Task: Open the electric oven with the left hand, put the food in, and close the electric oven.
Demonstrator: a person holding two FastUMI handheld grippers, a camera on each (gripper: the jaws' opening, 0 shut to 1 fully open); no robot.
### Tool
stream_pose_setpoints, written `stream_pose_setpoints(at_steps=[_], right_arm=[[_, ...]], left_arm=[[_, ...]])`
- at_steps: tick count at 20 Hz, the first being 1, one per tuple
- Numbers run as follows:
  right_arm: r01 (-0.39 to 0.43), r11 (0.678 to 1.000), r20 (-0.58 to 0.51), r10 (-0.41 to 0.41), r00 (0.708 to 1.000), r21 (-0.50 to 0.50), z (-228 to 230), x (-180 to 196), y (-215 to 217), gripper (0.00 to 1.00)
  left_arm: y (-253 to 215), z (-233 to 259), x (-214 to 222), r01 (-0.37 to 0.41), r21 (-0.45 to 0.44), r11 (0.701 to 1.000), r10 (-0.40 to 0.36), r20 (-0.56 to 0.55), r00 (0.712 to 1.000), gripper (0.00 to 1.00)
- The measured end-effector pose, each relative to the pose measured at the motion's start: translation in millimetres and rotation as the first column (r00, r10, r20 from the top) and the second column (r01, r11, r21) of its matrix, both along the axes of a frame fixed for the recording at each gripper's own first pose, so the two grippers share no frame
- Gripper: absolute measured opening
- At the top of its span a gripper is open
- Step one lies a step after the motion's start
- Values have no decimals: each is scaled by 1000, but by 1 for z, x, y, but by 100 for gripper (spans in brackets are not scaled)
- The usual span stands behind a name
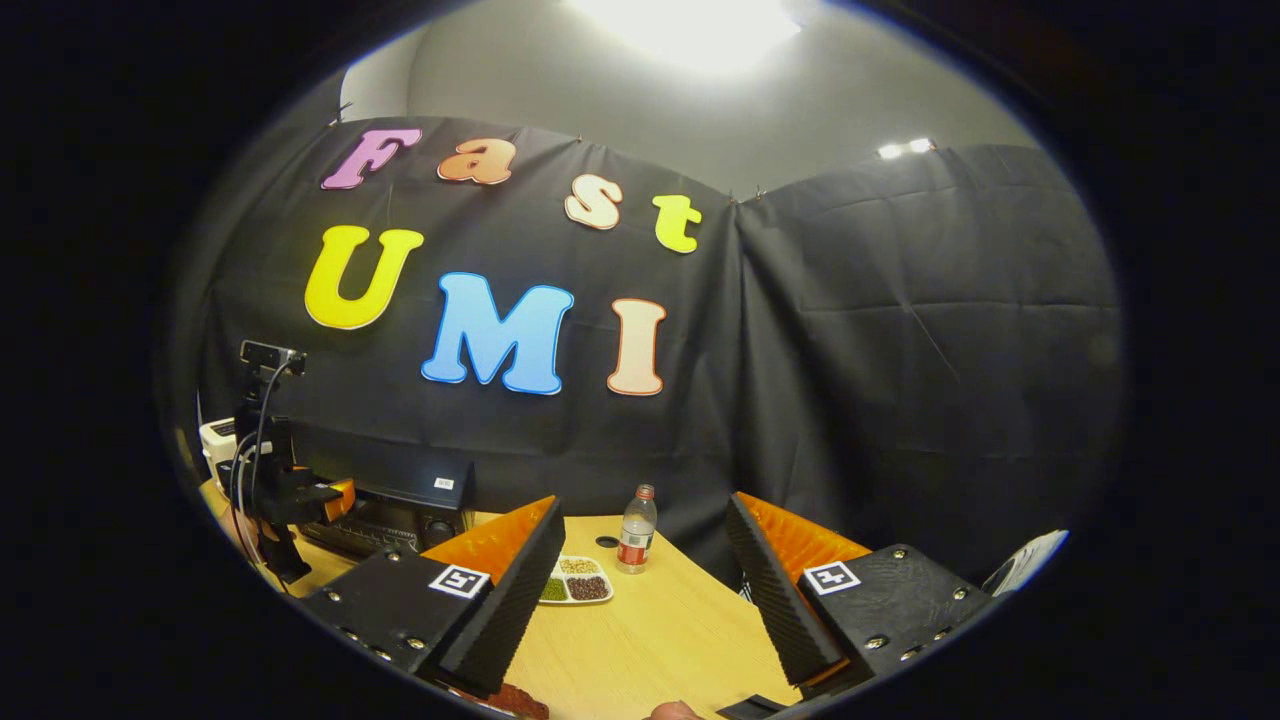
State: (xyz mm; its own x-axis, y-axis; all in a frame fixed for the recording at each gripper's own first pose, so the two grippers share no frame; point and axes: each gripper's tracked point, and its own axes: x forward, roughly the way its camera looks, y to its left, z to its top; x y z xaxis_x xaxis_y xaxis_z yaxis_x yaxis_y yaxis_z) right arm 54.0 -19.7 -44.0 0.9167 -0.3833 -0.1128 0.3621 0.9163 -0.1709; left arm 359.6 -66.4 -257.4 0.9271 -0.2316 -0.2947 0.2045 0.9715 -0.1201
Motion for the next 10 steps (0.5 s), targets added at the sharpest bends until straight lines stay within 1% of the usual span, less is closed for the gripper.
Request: stream_pose_setpoints(at_steps=[2, 3, 4, 9, 10], right_arm=[[-1, 1000, -1, 1, 1000, -3, 1, 0, 2, 98], [-3, 1000, -3, 3, 1000, -3, 0, 1, 2, 98], [-5, 1000, -6, 5, 1000, -5, -1, 2, 3, 98], [-24, 1000, -13, 24, 1000, 2, -5, 4, 7, 98], [-29, 1000, -12, 29, 999, 5, -4, 5, 8, 98]], left_arm=[[0, -1, 2, -1, 11, 1000, 1, 4, 1000, 100], [0, -1, 1, -1, 12, 1000, 1, 10, 1000, 94], [0, -2, 0, -1, 14, 1000, 0, 7, 1000, 99], [0, -5, -20, 6, 53, 999, -7, 7, 1000, 100], [-1, -5, -24, 7, 54, 999, -7, 8, 1000, 99]])
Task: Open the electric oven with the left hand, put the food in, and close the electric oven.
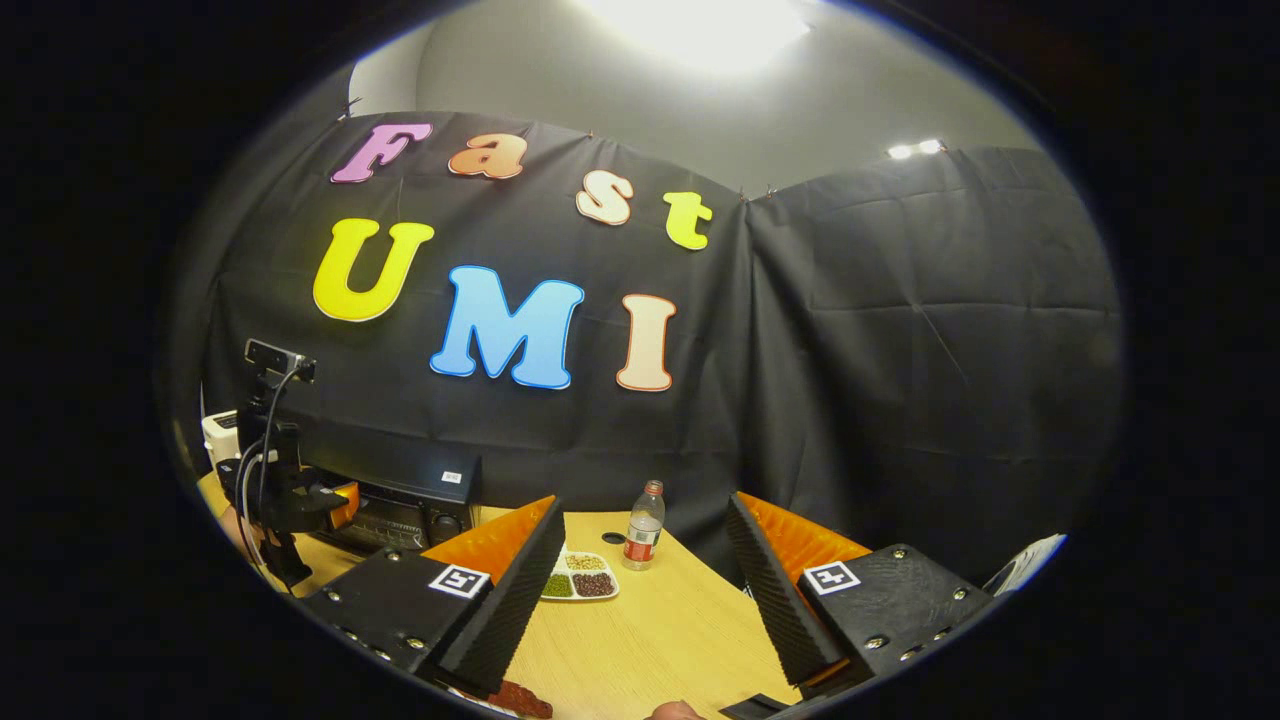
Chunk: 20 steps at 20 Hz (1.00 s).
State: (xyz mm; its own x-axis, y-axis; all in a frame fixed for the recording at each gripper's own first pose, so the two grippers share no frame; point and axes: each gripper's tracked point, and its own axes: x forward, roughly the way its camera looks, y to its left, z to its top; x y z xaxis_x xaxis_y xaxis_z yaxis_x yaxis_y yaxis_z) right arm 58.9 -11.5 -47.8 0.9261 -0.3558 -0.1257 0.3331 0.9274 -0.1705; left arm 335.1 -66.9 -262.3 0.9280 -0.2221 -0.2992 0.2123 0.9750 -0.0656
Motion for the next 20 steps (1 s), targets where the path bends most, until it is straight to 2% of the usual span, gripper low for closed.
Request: stream_pose_setpoints(at_steps=[4, 7, 8, 10, 16, 17, 18, 20], right_arm=[[-20, 1000, 4, 20, 1000, -3, 0, 2, 1, 98], [-29, 1000, 0, 29, 1000, -1, -1, 1, -1, 98], [-33, 999, -2, 33, 999, 0, -1, 0, -1, 98], [-37, 999, -2, 37, 999, 0, -3, -1, -2, 98], [-61, 998, -11, 61, 998, 8, -6, 2, -1, 98], [-65, 998, -14, 65, 998, 8, -7, 2, 0, 98], [-69, 998, -17, 69, 997, 9, -8, 2, 0, 98], [-74, 997, -22, 74, 997, 9, -9, 3, 0, 98]], left_arm=[[2, -3, -17, 0, 5, 1000, 0, -5, 1000, 100], [2, -7, -30, -6, 7, 1000, 6, -16, 1000, 94], [2, -9, -34, -7, 10, 1000, 7, -19, 1000, 99], [2, -12, -43, -8, 13, 1000, 8, -28, 1000, 100], [3, -29, -68, -10, 9, 1000, 11, -76, 997, 100], [3, -34, -72, -9, 11, 1000, 10, -85, 996, 94], [3, -37, -76, -7, 14, 1000, 9, -91, 996, 94], [3, -41, -83, -4, 19, 1000, 6, -99, 995, 100]])
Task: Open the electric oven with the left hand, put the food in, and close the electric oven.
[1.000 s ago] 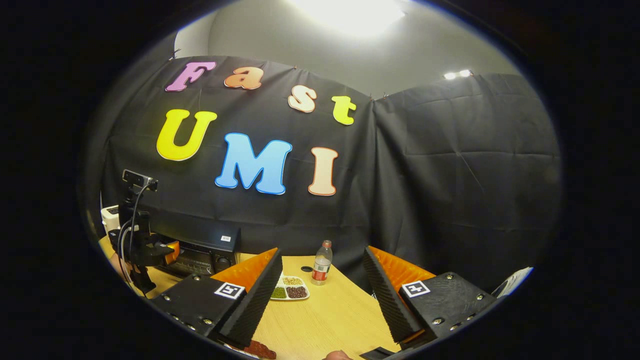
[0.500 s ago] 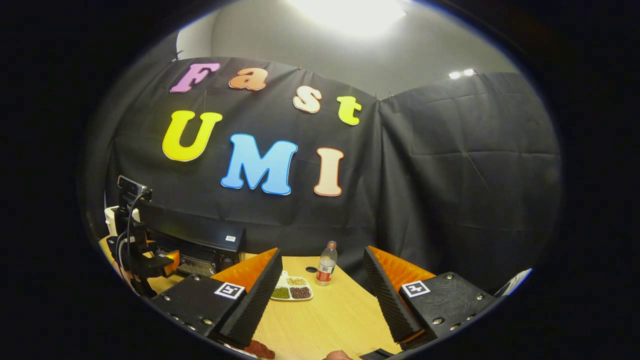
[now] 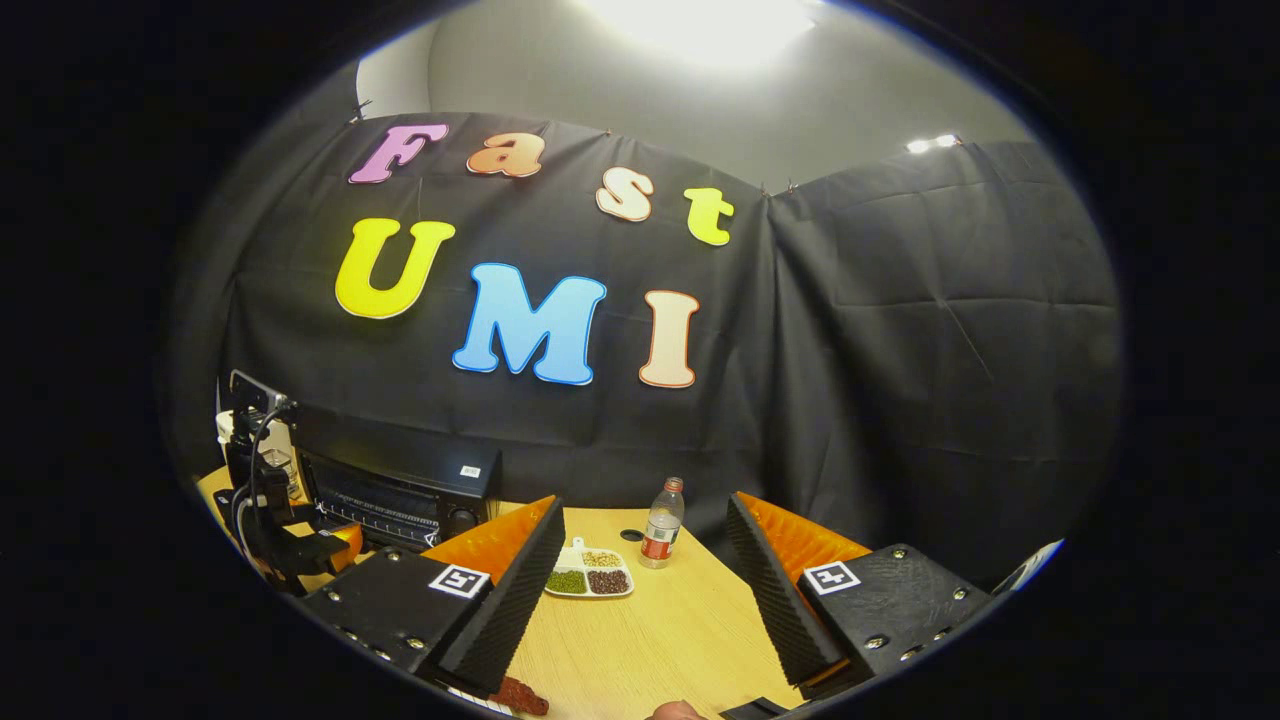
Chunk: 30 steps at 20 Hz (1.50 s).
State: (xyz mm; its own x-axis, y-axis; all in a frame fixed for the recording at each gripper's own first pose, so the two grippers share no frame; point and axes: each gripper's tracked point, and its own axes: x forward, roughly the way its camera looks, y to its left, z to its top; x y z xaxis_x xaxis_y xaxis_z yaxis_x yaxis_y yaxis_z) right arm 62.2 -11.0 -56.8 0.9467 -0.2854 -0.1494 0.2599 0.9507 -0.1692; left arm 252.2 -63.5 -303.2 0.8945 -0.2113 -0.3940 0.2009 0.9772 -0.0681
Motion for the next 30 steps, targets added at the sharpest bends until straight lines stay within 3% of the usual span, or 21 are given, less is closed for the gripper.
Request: stream_pose_setpoints(at_steps=[1, 2, 9, 11, 13, 14, 15, 17, 18, 22, 24, 25, 30], right_arm=[[-3, 1000, -4, 3, 1000, 1, 0, 1, 0, 98], [-5, 1000, -7, 5, 1000, 3, -1, 2, 0, 98], [-17, 1000, -37, 18, 999, 14, -12, 2, 9, 98], [-19, 1000, -37, 19, 999, 9, -12, 1, 12, 98], [-22, 1000, -45, 23, 999, 5, -15, 1, 15, 98], [-26, 1000, -50, 26, 998, 5, -17, 2, 17, 98], [-29, 1000, -53, 29, 998, 5, -17, 2, 19, 98], [-39, 999, -59, 39, 997, -3, -19, 2, 24, 98], [-48, 999, -64, 48, 997, -4, -21, 2, 26, 98], [-121, 992, -110, 125, 986, 46, -37, 2, 37, 98], [-170, 977, -167, 190, 968, 125, -54, 0, 44, 99], [-183, 969, -185, 212, 960, 164, -62, -4, 45, 98], [-206, 923, -270, 299, 915, 326, -101, -16, 42, 99]], left_arm=[[0, -3, -2, 2, 1, 1000, -2, -1, 1000, 94], [0, -5, -5, 4, 1, 1000, -4, -2, 1000, 100], [-1, -35, -32, 29, 24, 999, -28, -47, 999, 100], [-1, -53, -43, 35, 6, 999, -34, -96, 995, 94], [0, -73, -51, 35, -10, 999, -36, -145, 989, 99], [3, -80, -52, 29, 0, 1000, -28, -156, 987, 94], [7, -85, -53, 24, 8, 1000, -22, -169, 985, 99], [3, -84, -52, 41, 11, 999, -39, -153, 987, 100], [2, -84, -54, 51, 16, 999, -48, -157, 986, 95], [6, -51, -59, 43, -7, 999, -43, -112, 993, 94], [10, -21, -63, 27, -22, 999, -28, -68, 997, 92], [10, -5, -67, 18, -34, 999, -20, -45, 999, 97], [16, 83, -86, -14, -85, 996, 22, 88, 996, 97]])
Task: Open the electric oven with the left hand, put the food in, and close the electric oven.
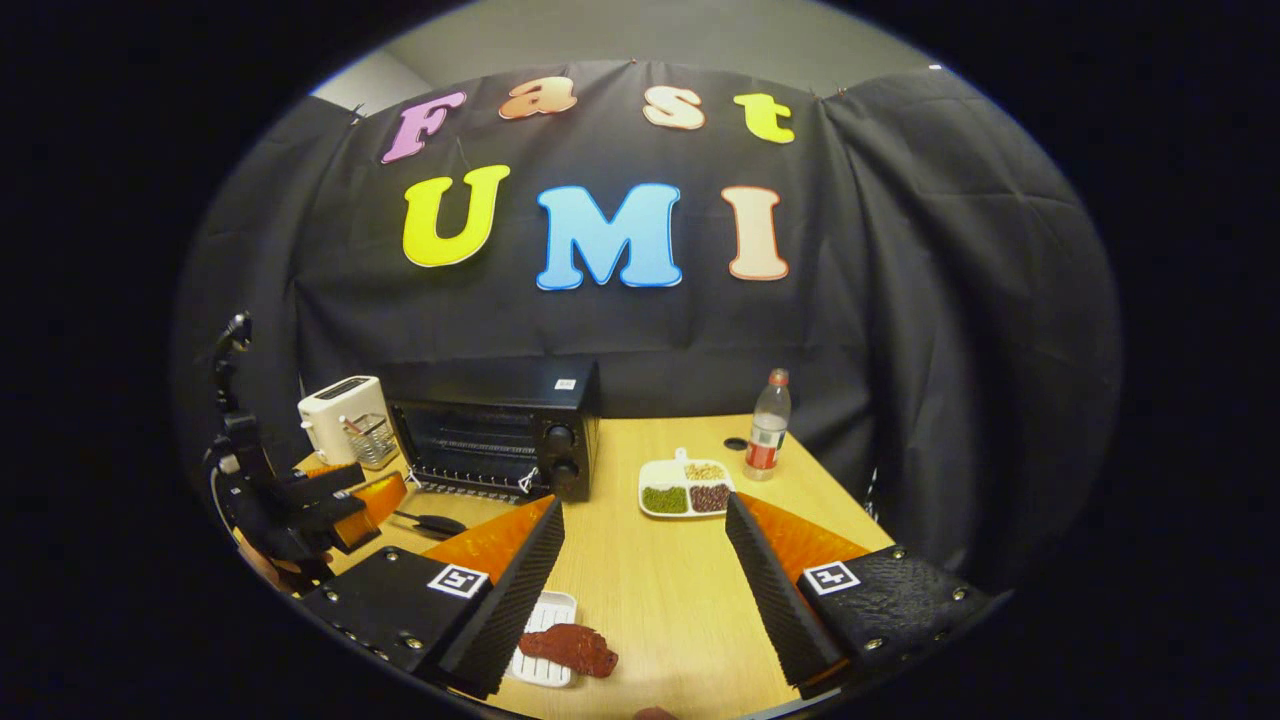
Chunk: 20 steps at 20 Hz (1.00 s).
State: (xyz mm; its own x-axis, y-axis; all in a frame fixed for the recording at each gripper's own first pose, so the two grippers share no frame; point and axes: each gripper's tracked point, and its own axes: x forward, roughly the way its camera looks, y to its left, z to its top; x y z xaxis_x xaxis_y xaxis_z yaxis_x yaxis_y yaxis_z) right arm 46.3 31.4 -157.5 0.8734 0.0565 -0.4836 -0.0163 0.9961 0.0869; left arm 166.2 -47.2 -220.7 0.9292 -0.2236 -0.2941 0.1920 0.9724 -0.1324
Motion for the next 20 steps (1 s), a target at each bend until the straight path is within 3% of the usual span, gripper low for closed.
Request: stream_pose_setpoints(at_steps=[6, 7, 8, 9, 13, 14, 15, 20], right_arm=[[-59, 979, -184, 95, 978, 193, -49, -22, 7, 99], [-64, 973, -207, 111, 972, 222, -57, -26, 8, 99], [-68, 967, -233, 128, 964, 247, -65, -31, 10, 99], [-72, 960, -261, 146, 954, 272, -74, -36, 12, 99], [-56, 926, -358, 199, 912, 373, -106, -53, 24, 96], [-51, 914, -381, 219, 898, 403, -113, -57, 29, 96], [-44, 902, -397, 233, 887, 430, -118, -60, 33, 96], [-7, 839, -451, 299, 841, 544, -136, -71, 49, 95]], left_arm=[[1, 81, -24, -35, -20, 999, 37, 127, 991, 91], [-1, 92, -28, -37, -22, 999, 40, 148, 988, 97], [-2, 101, -32, -39, -25, 999, 43, 162, 986, 97], [-2, 106, -37, -47, -25, 999, 51, 172, 984, 94], [3, 113, -56, -77, -9, 997, 77, 172, 982, 97], [6, 113, -61, -87, 3, 996, 85, 171, 982, 94], [9, 114, -67, -96, 15, 995, 92, 171, 981, 97], [23, 111, -91, -157, 46, 987, 148, 155, 977, 96]])
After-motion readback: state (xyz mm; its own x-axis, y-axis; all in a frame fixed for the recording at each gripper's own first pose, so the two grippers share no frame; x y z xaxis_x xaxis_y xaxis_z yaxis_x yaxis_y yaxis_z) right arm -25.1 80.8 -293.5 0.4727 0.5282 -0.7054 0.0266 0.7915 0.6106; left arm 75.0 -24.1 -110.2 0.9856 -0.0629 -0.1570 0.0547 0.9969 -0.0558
